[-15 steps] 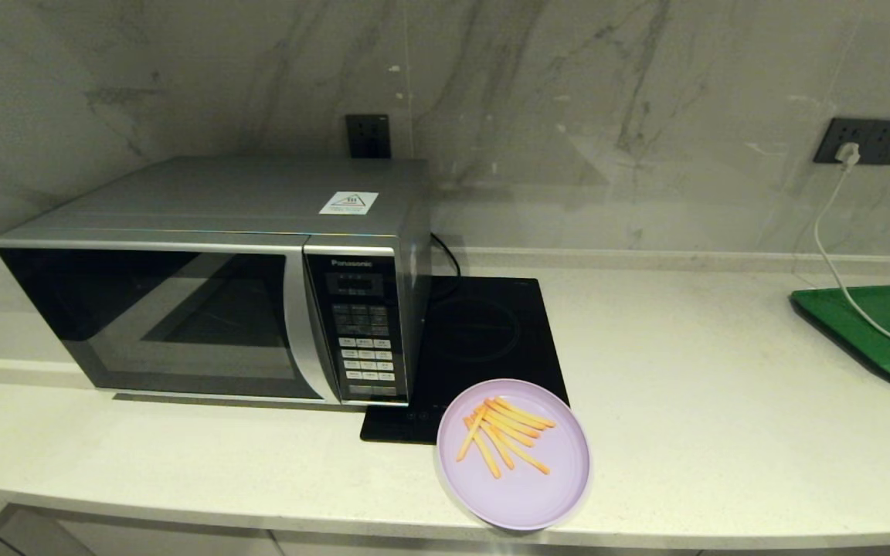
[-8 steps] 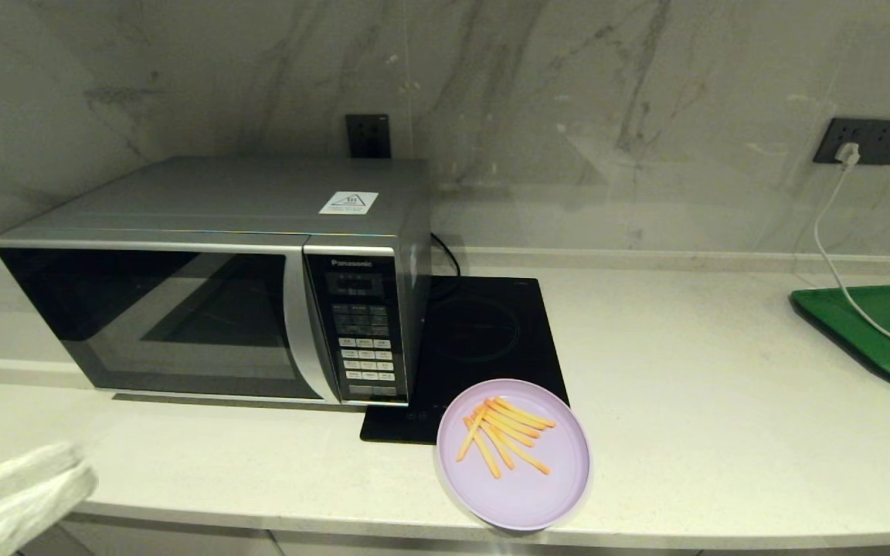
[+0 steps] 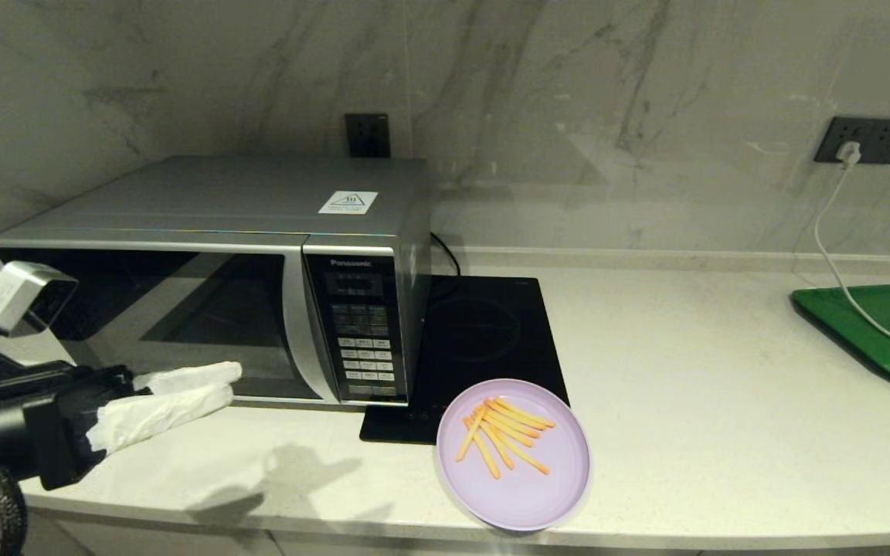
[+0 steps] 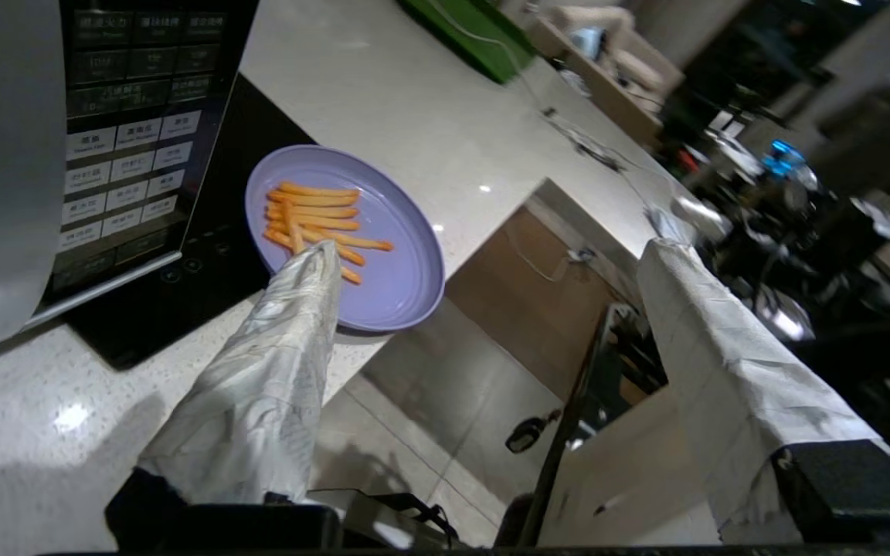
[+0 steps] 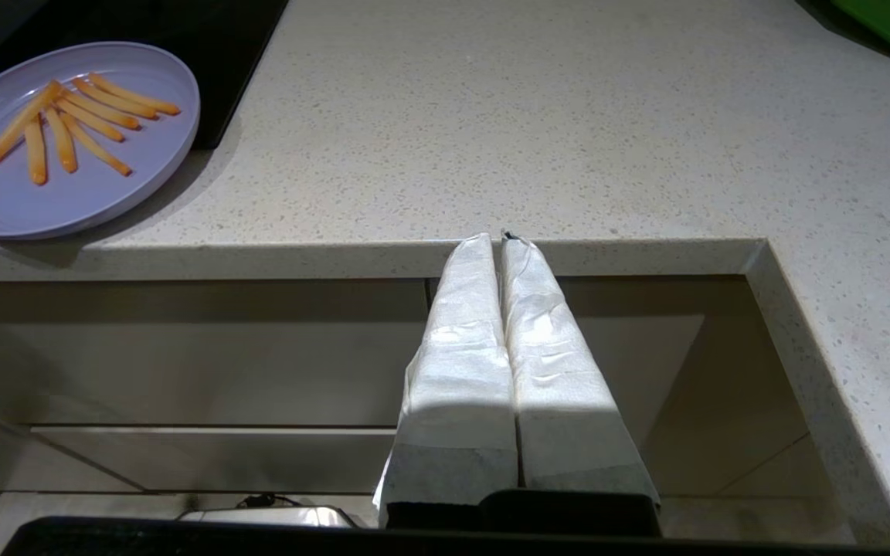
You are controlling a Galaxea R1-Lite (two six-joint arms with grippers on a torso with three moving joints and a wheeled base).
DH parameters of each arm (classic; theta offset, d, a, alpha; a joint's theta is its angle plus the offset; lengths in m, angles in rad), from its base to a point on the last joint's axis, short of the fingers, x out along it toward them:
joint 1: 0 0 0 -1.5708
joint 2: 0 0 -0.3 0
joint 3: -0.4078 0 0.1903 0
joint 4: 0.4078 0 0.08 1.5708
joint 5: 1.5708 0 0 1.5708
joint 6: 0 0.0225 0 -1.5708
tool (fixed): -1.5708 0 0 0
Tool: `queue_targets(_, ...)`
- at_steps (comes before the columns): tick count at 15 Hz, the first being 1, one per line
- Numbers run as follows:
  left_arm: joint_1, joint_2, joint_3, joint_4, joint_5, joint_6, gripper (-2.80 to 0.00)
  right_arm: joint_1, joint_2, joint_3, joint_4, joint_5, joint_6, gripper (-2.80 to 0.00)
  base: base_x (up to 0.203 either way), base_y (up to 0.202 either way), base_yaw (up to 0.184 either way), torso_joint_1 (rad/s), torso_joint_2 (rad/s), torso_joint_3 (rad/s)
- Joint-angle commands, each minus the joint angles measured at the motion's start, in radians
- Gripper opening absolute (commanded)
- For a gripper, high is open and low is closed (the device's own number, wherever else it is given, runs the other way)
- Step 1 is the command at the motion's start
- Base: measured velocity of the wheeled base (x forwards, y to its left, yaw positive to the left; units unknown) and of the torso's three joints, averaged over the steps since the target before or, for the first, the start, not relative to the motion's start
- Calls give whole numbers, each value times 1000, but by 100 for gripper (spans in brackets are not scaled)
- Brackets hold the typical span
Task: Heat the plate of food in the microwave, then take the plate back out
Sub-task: Open the microwave oven
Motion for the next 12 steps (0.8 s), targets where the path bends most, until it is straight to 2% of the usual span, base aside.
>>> queue_targets(1,79,333,3,-173,-202,86,0,0,0,0,2,0,-1,-280,0,0,0,0,0,0)
queue_targets(3,104,481,3,-341,-258,180,0,0,0,0,2,0,1,-280,0,0,0,0,0,0)
queue_targets(5,117,551,-2,-466,-290,233,0,0,0,0,2,0,1,-280,0,0,0,0,0,0)
queue_targets(9,106,628,-79,-507,-293,248,0,1,0,0,2,0,0,-280,0,0,0,0,0,0)
queue_targets(12,64,697,-101,-635,-293,261,0,0,0,0,2,0,1,-280,0,0,0,0,0,0)
